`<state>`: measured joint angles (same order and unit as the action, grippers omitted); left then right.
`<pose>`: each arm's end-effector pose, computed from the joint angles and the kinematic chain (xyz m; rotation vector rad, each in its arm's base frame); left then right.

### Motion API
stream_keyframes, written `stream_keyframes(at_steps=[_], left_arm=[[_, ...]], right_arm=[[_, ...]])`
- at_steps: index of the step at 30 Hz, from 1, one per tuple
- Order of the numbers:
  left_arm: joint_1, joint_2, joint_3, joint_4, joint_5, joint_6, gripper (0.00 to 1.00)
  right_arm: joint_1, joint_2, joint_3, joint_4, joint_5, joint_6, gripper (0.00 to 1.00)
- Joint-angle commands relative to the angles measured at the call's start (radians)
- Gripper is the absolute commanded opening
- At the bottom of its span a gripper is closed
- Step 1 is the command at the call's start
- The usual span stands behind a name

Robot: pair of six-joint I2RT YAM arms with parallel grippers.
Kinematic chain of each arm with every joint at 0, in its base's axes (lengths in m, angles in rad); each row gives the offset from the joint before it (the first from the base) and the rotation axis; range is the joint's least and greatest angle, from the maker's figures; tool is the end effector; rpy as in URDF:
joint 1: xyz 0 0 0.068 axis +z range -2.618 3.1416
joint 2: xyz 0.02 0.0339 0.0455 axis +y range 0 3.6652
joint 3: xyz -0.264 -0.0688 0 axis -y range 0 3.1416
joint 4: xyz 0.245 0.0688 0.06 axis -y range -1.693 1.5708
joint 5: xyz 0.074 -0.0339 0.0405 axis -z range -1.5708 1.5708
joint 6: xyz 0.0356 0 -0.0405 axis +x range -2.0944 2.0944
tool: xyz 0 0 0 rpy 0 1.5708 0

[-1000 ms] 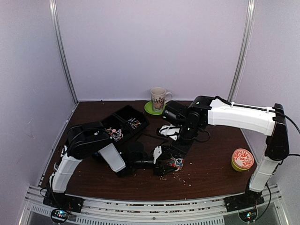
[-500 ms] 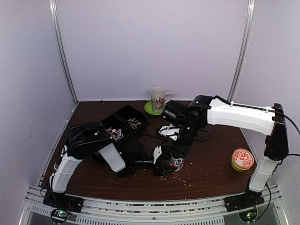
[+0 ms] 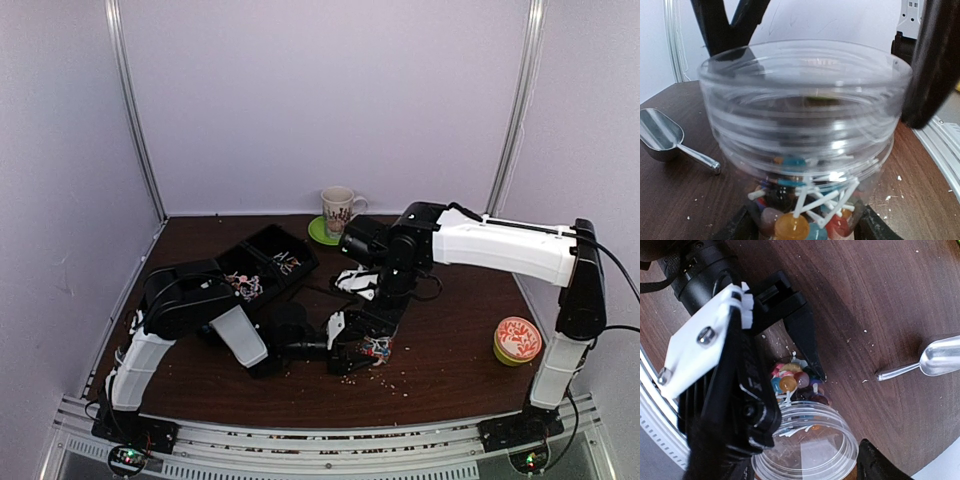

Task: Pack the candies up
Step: Place the box lid on the packing bottle.

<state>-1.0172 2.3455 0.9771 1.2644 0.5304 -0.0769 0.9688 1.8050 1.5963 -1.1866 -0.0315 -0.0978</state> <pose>0.2038 -0.3640 0.0634 1.1896 1.3835 -1.2418 0.1987 0.2912 0.2703 -1.5246 2.5743 0.1538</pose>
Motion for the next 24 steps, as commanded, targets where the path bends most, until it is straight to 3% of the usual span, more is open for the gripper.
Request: stream_keyframes(at_steps=[1, 12, 24], left_arm=[[-0.001, 0.024, -0.001, 0.026, -0.050, -0.004, 0.62], [-0.003, 0.024, -0.002, 0.019, -0.068, -0.006, 0.62], [-0.002, 0.023, -0.007, 0.017, -0.069, -0.006, 0.62]], right_arm=[[-0.003, -0.018, -0.051, 0.065, 0.010, 0.062, 0.65], [-0.018, -0.076, -0.103, 0.121, 0.033, 0.161, 0.66], [-0.031, -0.129, -0.104, 0.123, 0.010, 0.142, 0.92]])
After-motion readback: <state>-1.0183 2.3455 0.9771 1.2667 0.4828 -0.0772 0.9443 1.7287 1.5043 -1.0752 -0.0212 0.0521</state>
